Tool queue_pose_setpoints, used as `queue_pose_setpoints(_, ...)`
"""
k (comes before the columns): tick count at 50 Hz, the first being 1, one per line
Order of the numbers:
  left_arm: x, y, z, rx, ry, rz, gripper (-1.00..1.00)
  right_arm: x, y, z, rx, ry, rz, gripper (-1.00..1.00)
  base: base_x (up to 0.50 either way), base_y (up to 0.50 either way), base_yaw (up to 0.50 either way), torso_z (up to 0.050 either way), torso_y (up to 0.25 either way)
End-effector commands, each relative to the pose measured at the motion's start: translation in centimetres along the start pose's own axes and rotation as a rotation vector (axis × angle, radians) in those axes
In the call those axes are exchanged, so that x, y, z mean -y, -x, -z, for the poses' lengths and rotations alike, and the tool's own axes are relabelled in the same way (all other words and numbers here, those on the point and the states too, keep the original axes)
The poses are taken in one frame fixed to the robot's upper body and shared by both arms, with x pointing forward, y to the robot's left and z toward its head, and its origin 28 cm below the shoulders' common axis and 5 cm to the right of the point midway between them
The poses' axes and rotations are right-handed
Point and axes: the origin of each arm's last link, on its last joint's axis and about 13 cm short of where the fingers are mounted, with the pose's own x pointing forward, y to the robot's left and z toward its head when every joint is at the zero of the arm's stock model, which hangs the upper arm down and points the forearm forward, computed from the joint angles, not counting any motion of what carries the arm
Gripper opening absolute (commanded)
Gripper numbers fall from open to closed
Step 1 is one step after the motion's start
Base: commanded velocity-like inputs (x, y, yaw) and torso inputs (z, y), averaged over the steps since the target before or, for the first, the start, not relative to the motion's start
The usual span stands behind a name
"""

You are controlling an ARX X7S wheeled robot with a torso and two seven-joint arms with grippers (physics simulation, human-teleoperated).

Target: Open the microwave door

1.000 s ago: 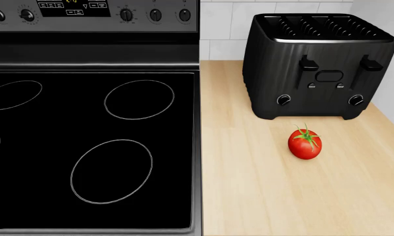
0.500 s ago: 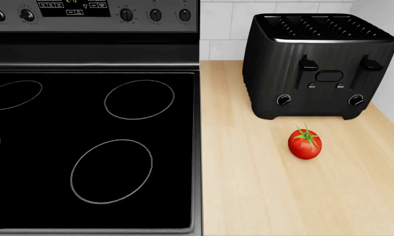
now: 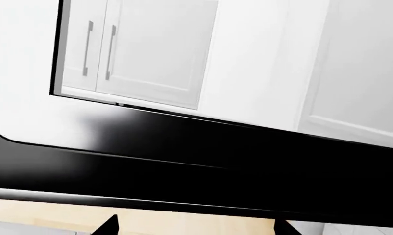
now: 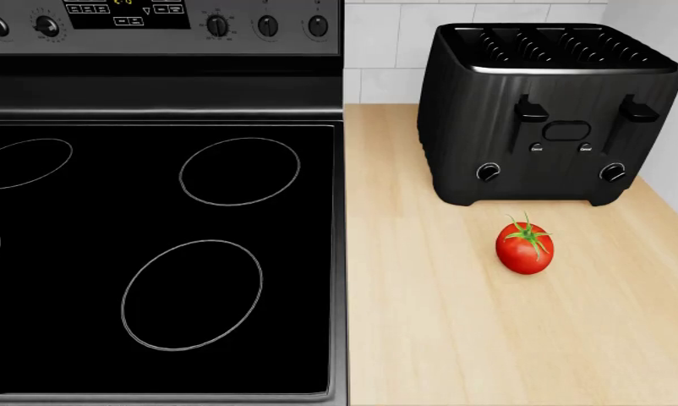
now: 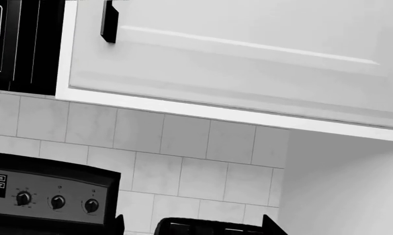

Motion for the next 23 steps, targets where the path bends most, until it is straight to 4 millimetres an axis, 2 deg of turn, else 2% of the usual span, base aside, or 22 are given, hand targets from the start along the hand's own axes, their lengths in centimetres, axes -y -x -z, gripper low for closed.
queue_pose_setpoints(1,0.3,-1.0,0.8,0.010,-0.025,-0.084,1.00,-0.1,0.0,0.7,-0.019,-0.009,0.031,1.00,0.00,0.00,0.00,0.000,0.000)
queue_pose_setpoints(6,0.3,-0.5,0.3,0.010,0.026,0.055,1.00,0.1,-0.5,1.5,-0.025,-0.030,0.019,1.00,0.00,0.00,0.00,0.000,0.000)
queue_pose_setpoints(12,0.1,1.4,-1.5,0.056,0.135,0.226,1.00,0.4,-1.8,2.3,-0.036,-0.055,-0.018,1.00,0.00,0.00,0.00,0.000,0.000)
queue_pose_setpoints(16,-0.1,2.5,-2.2,0.064,0.170,0.273,1.00,0.4,-2.5,2.6,-0.044,-0.060,-0.036,1.00,0.00,0.00,0.00,0.000,0.000)
queue_pose_setpoints(20,0.6,3.8,-3.2,0.096,0.185,0.366,1.00,0.4,-2.8,3.0,-0.048,-0.076,-0.048,1.00,0.00,0.00,0.00,0.000,0.000)
queue_pose_setpoints(23,1.7,5.9,-4.5,0.134,0.201,0.514,1.00,0.4,-3.0,3.3,-0.051,-0.089,-0.049,1.00,0.00,0.00,0.00,0.000,0.000)
